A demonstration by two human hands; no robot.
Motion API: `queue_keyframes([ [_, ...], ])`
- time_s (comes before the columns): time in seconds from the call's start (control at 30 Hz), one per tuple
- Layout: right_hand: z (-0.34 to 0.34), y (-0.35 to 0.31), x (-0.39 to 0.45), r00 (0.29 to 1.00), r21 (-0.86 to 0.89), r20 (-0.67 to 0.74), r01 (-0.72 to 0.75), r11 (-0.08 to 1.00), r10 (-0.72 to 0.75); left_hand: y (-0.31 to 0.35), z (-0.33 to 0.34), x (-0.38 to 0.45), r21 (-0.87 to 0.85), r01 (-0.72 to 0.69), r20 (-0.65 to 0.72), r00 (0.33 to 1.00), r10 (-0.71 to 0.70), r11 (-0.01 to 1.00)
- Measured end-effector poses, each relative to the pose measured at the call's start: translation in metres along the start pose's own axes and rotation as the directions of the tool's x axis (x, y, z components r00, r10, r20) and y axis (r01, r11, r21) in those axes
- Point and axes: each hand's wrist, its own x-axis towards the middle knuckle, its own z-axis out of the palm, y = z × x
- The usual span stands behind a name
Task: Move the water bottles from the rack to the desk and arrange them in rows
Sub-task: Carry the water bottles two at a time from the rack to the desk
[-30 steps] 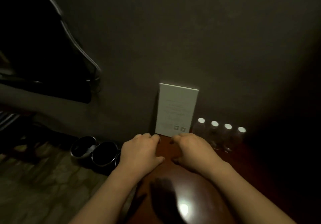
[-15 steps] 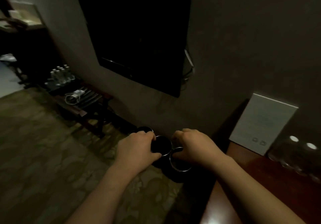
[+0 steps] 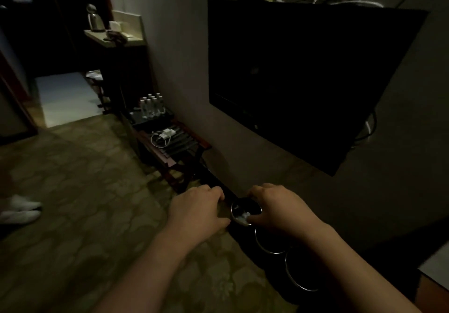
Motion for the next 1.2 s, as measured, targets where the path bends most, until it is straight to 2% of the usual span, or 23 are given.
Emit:
queue_keyframes([
  [0.13, 0.003, 0.000, 0.082, 0.999, 0.017, -0.010, 0.045, 0.999, -0.045, -0.041, -0.003, 0.060, 0.031, 0.037, 0.008, 0.999, -0.037, 0.999],
  [0.27, -0.003, 0.006, 0.181, 0.992, -0.004, -0.068, 0.110, 0.994, -0.110, -0.088, -0.016, 0.133, 0.074, 0.115, -0.050, 0.993, -0.111, 0.991],
  [0.4, -0.017, 0.003, 0.279, 0.983, -0.006, -0.046, 0.178, 0.984, -0.178, -0.136, -0.037, 0.200, 0.075, 0.201, -0.083, 0.977, -0.195, 0.977],
  [0.57, -0.027, -0.022, 0.388, 0.963, 0.017, -0.007, 0.268, 0.963, -0.268, -0.205, -0.054, 0.262, 0.038, 0.300, -0.132, 0.947, -0.293, 0.953],
  [0.7, -0.019, -0.053, 0.469, 0.951, 0.024, 0.003, 0.308, 0.951, -0.308, -0.278, -0.059, 0.304, 0.029, 0.348, -0.120, 0.932, -0.342, 0.937],
  [0.97, 0.008, -0.142, 0.639, 0.967, 0.080, 0.008, 0.253, 0.964, -0.255, -0.465, -0.068, 0.398, -0.041, 0.322, -0.131, 0.937, -0.325, 0.946],
  [1.2, 0.014, -0.218, 0.776, 0.991, 0.170, 0.007, 0.131, 0.977, -0.134, -0.612, -0.110, 0.479, 0.015, 0.247, -0.115, 0.963, -0.243, 0.969],
])
